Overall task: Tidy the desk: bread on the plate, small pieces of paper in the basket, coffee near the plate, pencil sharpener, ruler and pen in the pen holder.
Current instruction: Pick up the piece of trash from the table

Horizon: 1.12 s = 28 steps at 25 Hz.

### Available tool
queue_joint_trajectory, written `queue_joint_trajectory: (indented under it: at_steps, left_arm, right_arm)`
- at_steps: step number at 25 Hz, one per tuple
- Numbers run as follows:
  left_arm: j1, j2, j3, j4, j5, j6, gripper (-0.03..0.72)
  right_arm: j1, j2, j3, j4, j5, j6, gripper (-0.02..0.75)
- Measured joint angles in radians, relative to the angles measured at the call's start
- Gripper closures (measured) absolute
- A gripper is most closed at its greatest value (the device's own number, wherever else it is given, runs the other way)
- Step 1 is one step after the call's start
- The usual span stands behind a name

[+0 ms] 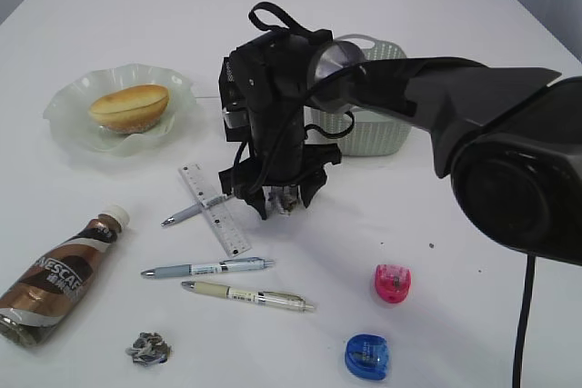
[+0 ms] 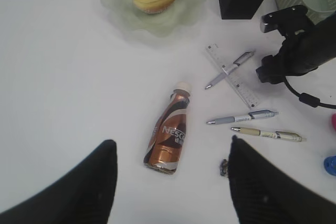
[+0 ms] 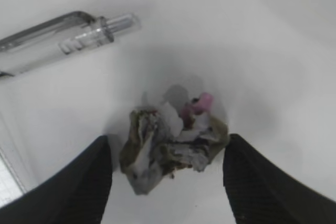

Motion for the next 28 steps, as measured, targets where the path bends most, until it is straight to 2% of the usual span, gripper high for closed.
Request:
queue_joint_trajectory:
  at_steps: [15, 17, 18, 23, 25, 28]
  left_arm:
    - [0.000, 0.000, 0.000, -0.004, 0.000, 0.000, 0.212]
    - [0.000, 0.000, 0.000, -0.006, 0.000, 0.000, 0.212]
    - [0.000, 0.000, 0.000, -0.006, 0.000, 0.000, 0.212]
    - [0.000, 0.000, 0.000, -0.008, 0.000, 0.000, 0.212]
    - [0.000, 0.000, 0.000, -0.008, 0.000, 0.000, 0.213]
    - [0.000, 0.000, 0.000, -0.008, 0.000, 0.000, 0.213]
  right_arm:
    - [0.000, 0.000, 0.000, -0.028, 0.000, 0.000, 0.260]
    - [0.000, 0.000, 0.000, -0.030, 0.000, 0.000, 0.315]
    - [0.000, 0.000, 0.000, -0.030, 0.000, 0.000, 0.366]
    - [0.000, 0.002, 0.000, -0.041, 0.000, 0.000, 0.671]
    - [0.000, 0.002, -0.001, -0.044, 0.000, 0.000, 0.716]
    - [0.000, 0.002, -0.002, -0.046, 0.000, 0.000, 0.725]
